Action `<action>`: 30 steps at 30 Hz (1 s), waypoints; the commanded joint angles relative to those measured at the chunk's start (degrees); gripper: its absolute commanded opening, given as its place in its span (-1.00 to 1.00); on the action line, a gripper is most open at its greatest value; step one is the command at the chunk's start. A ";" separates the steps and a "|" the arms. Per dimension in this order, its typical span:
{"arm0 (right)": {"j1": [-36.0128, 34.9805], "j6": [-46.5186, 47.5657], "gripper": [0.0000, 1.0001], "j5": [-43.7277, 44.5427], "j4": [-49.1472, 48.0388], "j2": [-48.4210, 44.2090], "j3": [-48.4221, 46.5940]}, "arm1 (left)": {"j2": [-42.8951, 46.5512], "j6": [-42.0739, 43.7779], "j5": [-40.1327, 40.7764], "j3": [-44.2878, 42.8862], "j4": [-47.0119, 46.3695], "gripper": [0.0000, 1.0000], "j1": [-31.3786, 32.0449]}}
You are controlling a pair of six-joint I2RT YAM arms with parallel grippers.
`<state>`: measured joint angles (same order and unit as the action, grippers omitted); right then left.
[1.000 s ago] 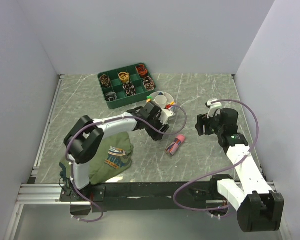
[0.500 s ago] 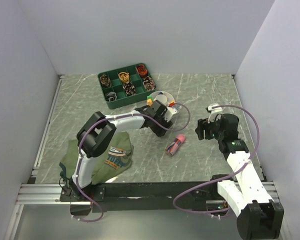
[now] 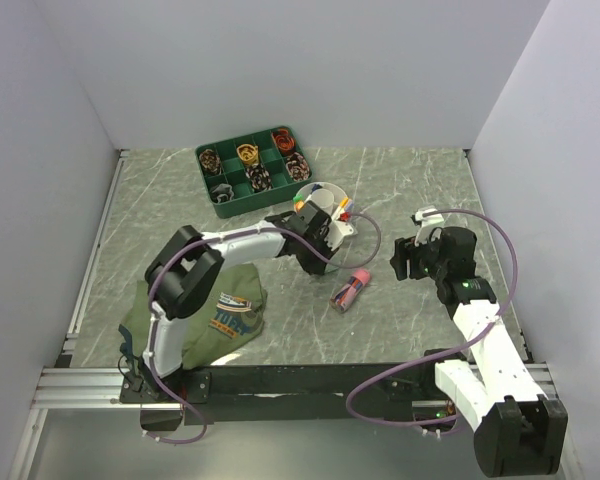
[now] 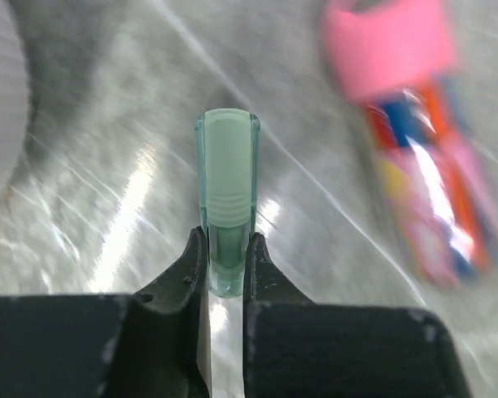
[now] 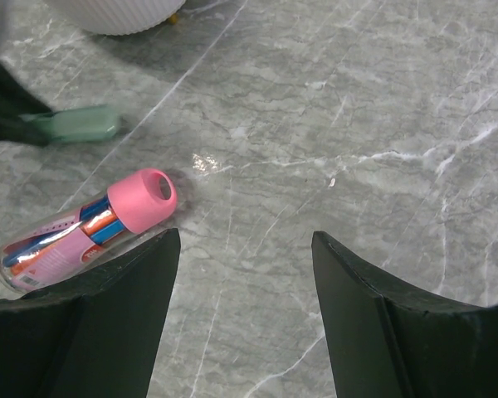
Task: Sort the stationery into containers
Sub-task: Pick up the stationery from the center of the board, then place the stationery in the storage box.
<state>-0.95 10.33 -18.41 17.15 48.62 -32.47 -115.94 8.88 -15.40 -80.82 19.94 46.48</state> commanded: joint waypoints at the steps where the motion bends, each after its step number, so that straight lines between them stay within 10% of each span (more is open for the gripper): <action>1: 0.34 0.13 0.45 0.48 -1.77 -0.11 -1.98 | 10.80 7.19 -8.94 -3.28 7.46 -0.96 -0.33; 15: 0.34 0.57 0.45 0.31 -3.44 1.83 -3.83 | -9.64 31.79 -5.00 -58.01 36.47 -0.80 -9.13; 30: 0.25 0.40 0.45 -0.13 -4.49 4.11 -5.06 | -14.93 56.76 13.72 -51.81 22.25 -0.70 -8.25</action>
<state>-0.95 10.98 -18.13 15.77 52.12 -34.94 -131.09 57.06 -7.31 -131.46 47.77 38.35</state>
